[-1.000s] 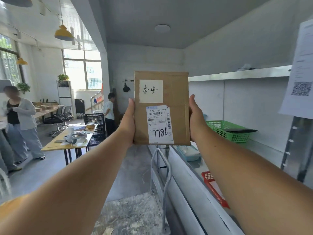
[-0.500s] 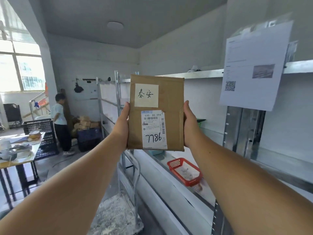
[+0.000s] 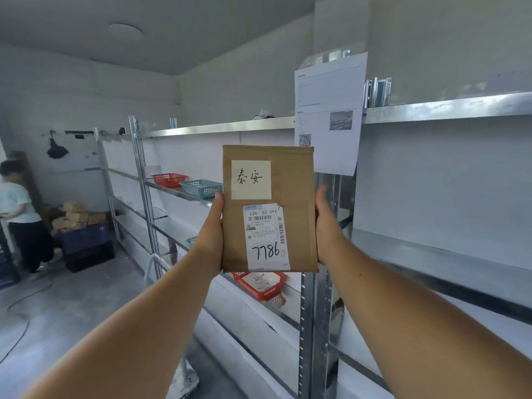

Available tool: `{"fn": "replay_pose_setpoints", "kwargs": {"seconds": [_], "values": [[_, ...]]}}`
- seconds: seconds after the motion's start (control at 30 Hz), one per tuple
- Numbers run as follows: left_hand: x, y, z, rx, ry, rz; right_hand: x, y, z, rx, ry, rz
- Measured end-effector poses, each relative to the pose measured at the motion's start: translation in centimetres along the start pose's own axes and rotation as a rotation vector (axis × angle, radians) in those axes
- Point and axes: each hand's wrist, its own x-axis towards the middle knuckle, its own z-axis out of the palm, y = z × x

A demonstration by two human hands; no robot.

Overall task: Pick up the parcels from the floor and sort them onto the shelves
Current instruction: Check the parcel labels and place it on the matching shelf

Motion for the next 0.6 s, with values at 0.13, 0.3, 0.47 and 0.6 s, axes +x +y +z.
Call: {"fn": "replay_pose_setpoints", "kwargs": {"seconds": [0.13,0.3,0.47,0.6], "values": [[-0.9,-3.3,3.5,-0.055,-0.027,-0.035,-2.6,-0.2,-4.4,-0.003,0.045,-0.008],[-1.8,-6.2,7.5,-0.125,-0.119,-0.126,-6.3,-1.5,-8.4,-0.001,0.139,0.012],[-1.6,-7.2,11.2,-0.149,-0.242,-0.211,-9.6,-3.6,-11.5,0.045,0.202,-0.003],[-1.5,-8.1,14.1,-0.120,-0.312,-0.247,-12.6,-5.0,-13.5,0.055,0.257,-0.060]]}}
